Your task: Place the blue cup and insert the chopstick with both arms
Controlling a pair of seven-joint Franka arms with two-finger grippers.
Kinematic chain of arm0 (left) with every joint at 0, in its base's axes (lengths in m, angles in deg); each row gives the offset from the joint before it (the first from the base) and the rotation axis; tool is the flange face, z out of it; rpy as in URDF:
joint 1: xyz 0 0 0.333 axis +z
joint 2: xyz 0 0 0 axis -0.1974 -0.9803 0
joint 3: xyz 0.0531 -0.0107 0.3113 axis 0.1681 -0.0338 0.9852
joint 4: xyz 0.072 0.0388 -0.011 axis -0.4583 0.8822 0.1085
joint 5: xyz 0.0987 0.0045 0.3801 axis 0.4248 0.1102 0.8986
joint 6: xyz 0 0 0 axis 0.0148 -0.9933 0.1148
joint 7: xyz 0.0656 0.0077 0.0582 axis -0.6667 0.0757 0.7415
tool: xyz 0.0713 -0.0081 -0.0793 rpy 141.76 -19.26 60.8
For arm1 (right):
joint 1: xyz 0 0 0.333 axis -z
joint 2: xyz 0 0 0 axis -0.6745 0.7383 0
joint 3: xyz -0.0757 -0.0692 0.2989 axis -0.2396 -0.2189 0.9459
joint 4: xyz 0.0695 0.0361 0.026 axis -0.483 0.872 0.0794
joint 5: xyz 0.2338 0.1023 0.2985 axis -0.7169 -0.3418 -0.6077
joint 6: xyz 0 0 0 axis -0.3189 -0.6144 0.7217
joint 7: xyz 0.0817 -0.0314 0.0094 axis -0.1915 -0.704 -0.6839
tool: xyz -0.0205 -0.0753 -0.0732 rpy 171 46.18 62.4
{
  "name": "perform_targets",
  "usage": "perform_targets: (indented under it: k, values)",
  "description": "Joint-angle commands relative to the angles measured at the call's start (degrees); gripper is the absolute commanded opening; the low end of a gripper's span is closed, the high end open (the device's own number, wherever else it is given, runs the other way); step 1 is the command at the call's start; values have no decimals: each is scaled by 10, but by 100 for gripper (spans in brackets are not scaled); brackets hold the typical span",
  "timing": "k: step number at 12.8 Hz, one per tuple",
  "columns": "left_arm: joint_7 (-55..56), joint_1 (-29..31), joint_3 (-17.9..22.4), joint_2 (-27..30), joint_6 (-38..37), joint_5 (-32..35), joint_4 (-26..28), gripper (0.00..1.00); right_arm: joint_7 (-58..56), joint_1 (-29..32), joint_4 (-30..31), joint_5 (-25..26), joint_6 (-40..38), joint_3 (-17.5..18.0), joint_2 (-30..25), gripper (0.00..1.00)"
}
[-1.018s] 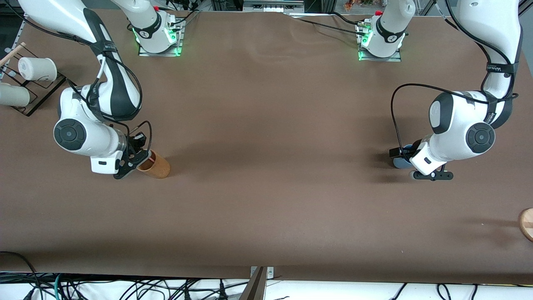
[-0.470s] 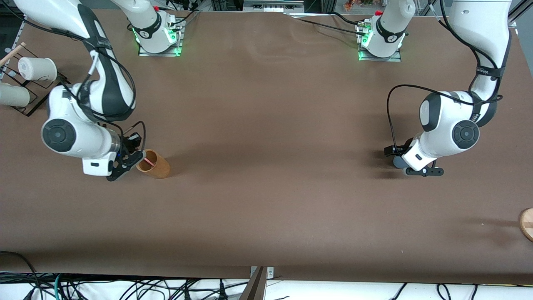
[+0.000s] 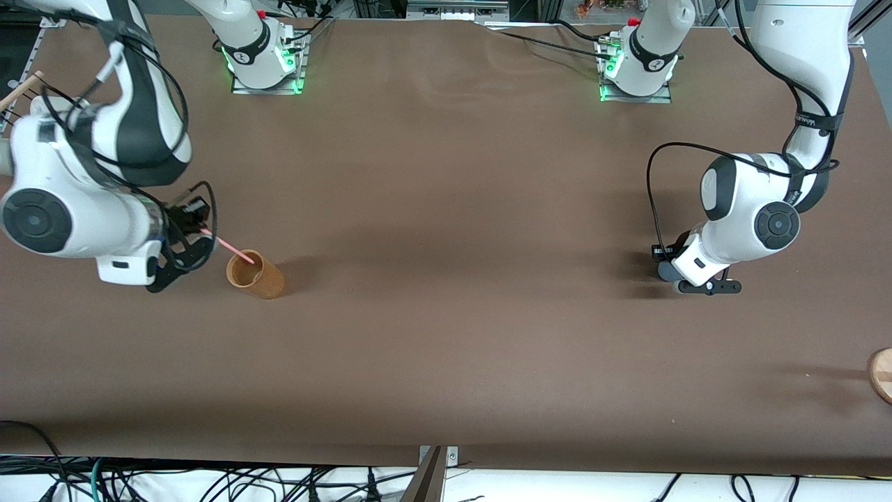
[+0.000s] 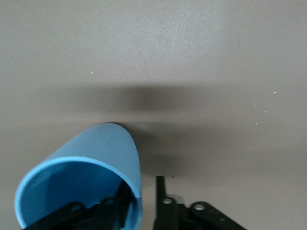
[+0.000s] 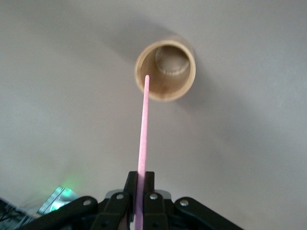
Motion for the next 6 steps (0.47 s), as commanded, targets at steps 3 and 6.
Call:
perform_targets:
  k: [3, 6]
  values:
    - [32, -3, -14, 9, -14, 2, -35, 0, 0, 2, -125, 39, -151, 11, 4, 0]
    - [246, -28, -96, -10, -86, 3, -137, 0, 0, -1, -181, 42, -195, 10, 3, 0]
